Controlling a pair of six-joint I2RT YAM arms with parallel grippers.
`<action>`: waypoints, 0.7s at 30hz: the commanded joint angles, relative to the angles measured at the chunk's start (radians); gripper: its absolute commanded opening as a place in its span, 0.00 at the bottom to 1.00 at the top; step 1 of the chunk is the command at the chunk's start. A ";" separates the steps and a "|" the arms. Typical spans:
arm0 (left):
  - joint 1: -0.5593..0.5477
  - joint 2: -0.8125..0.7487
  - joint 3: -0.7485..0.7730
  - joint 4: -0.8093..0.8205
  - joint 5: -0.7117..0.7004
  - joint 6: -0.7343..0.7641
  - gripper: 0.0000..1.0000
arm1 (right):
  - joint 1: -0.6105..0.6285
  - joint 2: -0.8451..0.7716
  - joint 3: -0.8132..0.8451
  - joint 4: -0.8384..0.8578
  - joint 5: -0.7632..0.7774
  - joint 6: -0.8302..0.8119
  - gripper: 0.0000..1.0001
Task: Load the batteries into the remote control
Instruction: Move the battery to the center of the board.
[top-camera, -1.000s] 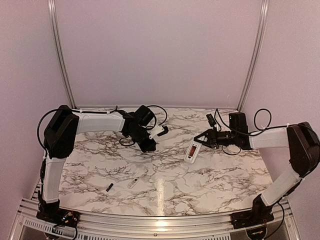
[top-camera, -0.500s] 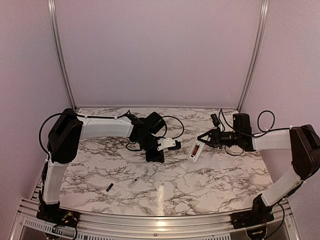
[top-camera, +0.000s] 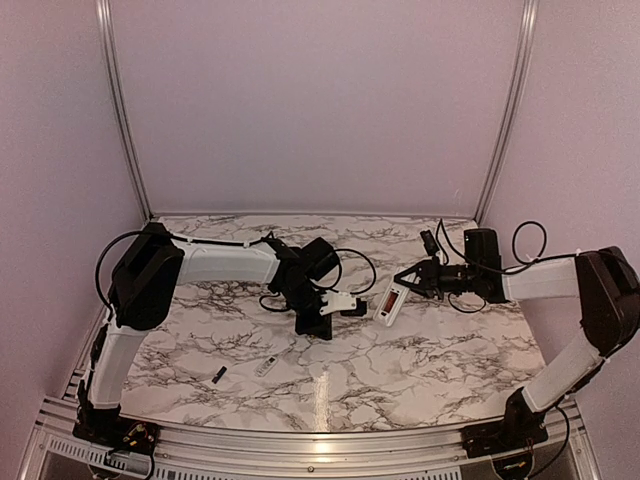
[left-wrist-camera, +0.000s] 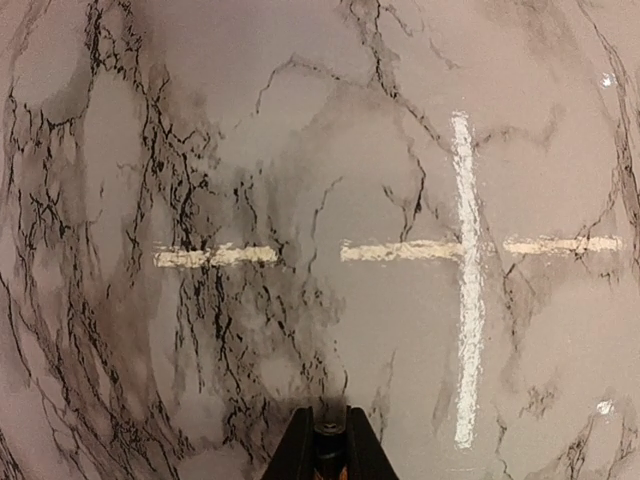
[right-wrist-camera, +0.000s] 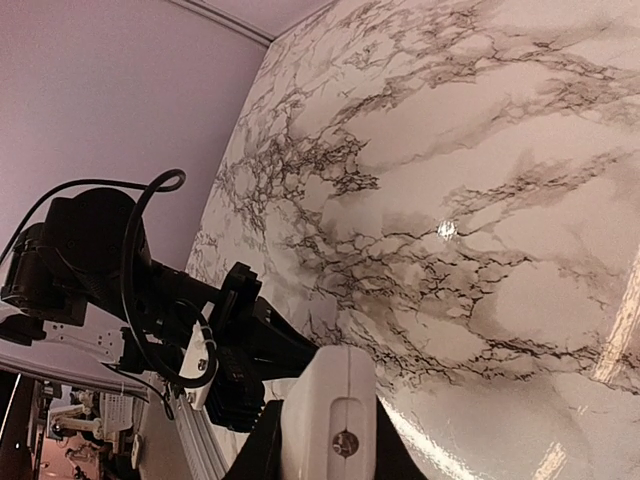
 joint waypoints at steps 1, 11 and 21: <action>-0.007 0.039 0.029 -0.034 -0.020 0.021 0.13 | -0.009 0.019 0.004 0.025 0.004 0.003 0.00; -0.007 -0.007 0.045 -0.047 -0.040 0.014 0.44 | -0.008 0.043 0.015 0.027 0.014 0.000 0.00; -0.006 -0.301 -0.214 0.148 -0.140 -0.118 0.55 | 0.031 0.130 0.093 0.041 0.031 -0.015 0.00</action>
